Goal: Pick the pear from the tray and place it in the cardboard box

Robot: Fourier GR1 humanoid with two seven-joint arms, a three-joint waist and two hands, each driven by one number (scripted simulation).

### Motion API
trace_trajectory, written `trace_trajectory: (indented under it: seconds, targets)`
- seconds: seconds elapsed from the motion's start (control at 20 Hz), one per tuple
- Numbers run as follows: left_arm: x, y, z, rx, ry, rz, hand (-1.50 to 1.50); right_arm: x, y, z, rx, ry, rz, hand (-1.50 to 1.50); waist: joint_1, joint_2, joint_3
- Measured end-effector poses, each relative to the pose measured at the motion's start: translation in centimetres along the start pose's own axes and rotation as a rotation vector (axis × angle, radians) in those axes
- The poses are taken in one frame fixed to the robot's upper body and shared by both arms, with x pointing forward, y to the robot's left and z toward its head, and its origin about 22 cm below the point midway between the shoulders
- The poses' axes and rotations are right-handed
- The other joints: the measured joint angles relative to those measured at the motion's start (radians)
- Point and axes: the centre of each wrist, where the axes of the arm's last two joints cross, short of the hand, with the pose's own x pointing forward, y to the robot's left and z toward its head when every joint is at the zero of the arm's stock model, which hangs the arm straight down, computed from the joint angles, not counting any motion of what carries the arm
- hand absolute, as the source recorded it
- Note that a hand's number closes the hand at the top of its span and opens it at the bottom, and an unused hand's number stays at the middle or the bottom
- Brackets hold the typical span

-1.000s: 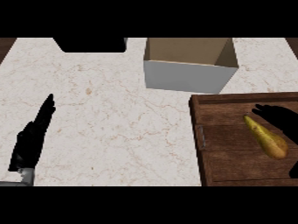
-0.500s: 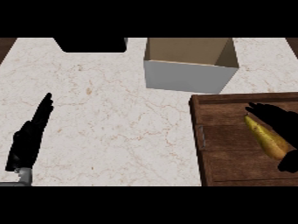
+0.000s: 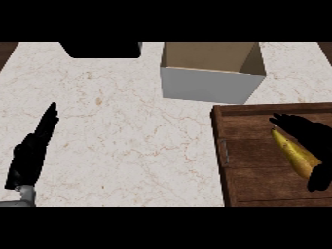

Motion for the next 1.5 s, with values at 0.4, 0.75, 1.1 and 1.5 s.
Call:
trace_trajectory:
  seconds: [0.4, 0.75, 1.1, 1.5]
  targets:
    - [-0.1, -0.7, 0.1, 0.004, 0.002, 0.003, 0.0, -1.1, 0.6, 0.0, 0.038, -0.005, -0.005, 1.5, 0.0, -0.003, -0.004]
    - [-0.3, -0.3, 0.6, 0.001, 0.0, 0.005, 0.0, -1.0, 1.1, -0.2, -0.117, -0.032, 0.094, 1.5, 0.0, -0.005, -0.008]
    - [-0.2, -0.9, 0.1, -0.005, -0.008, 0.006, 0.0, -1.9, -1.0, -1.7, -0.243, -0.078, 0.115, 1.5, 0.012, 0.002, -0.001]
    - [1.7, -2.7, -0.9, -0.083, -0.081, 0.004, 0.0, -6.7, -9.1, -3.3, -0.3, -0.196, 0.121, 1.5, 0.113, 0.043, 0.008]
